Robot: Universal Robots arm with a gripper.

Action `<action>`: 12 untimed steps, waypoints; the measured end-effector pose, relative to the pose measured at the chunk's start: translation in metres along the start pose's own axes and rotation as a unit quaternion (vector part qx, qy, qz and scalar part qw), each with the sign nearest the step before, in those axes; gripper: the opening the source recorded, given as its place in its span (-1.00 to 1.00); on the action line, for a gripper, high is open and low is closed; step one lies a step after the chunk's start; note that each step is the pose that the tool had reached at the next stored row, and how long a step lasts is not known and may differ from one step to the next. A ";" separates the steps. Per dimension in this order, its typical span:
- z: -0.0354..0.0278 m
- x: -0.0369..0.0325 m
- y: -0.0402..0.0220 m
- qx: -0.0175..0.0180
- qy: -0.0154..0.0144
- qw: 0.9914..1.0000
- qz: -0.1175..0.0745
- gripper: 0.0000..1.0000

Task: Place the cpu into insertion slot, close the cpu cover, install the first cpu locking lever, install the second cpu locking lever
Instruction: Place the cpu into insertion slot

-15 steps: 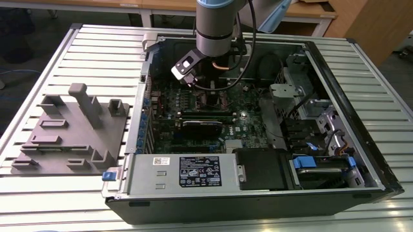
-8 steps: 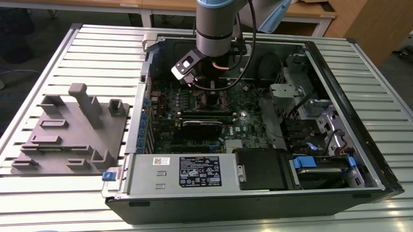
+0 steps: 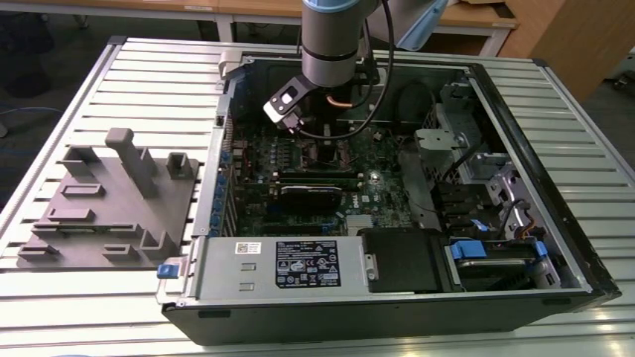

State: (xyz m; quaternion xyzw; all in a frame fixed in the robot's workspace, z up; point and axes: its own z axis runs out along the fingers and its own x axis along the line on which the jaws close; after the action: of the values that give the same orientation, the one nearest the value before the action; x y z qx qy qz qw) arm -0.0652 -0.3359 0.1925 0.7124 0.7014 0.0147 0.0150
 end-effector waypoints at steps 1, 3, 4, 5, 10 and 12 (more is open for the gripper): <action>0.0000 0.0000 0.0000 0.000 0.000 1.000 0.000 0.08; 0.0002 0.0000 0.0000 0.000 0.000 1.000 0.000 0.08; 0.0004 0.0000 0.0000 0.000 0.000 1.000 0.000 0.08; 0.0006 -0.0001 -0.0001 0.000 0.000 1.000 0.000 0.08; 0.0009 0.0000 0.0000 0.000 0.000 1.000 0.000 0.08; 0.0009 0.0000 0.0000 0.000 0.000 1.000 0.000 0.08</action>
State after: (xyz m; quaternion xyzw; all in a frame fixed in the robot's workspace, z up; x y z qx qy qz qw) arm -0.0652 -0.3359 0.1916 0.7124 0.7015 0.0147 0.0150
